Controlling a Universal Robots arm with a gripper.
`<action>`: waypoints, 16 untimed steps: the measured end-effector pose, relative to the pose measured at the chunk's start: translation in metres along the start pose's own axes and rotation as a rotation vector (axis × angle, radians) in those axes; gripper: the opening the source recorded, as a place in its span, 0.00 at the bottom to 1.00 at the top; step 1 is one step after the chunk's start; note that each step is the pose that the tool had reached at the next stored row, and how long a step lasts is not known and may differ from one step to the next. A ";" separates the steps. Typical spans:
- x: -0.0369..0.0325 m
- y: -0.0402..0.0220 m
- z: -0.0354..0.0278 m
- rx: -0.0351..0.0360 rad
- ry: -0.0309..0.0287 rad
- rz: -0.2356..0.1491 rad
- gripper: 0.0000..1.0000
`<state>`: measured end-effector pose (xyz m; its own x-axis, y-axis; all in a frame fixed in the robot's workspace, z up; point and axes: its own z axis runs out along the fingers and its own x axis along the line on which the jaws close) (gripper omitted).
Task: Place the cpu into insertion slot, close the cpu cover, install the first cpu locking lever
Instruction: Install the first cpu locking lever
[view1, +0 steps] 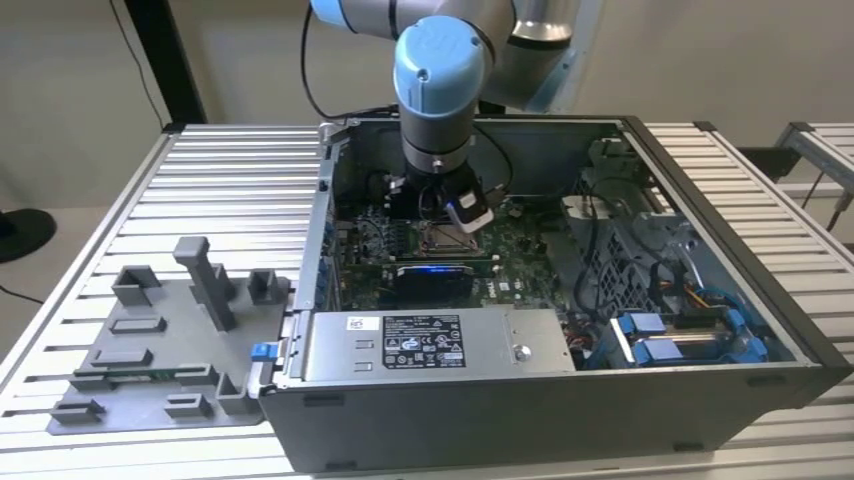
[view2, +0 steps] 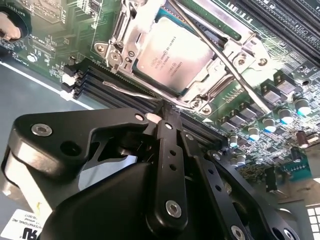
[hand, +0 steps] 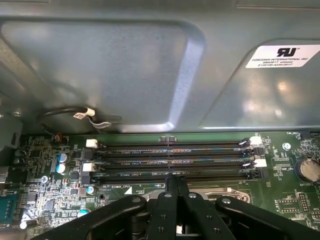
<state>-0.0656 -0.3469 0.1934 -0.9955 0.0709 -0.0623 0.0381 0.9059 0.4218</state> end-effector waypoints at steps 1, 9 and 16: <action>-0.0003 0.0000 0.0002 -0.0002 -0.0008 -0.001 0.00; -0.0018 -0.0005 0.0015 -0.0006 -0.0055 -0.002 0.00; -0.0022 -0.0006 0.0018 -0.0006 -0.0055 -0.003 0.00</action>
<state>-0.0633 -0.3468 0.1917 -0.9951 0.0708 -0.0684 0.0355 0.9058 0.4222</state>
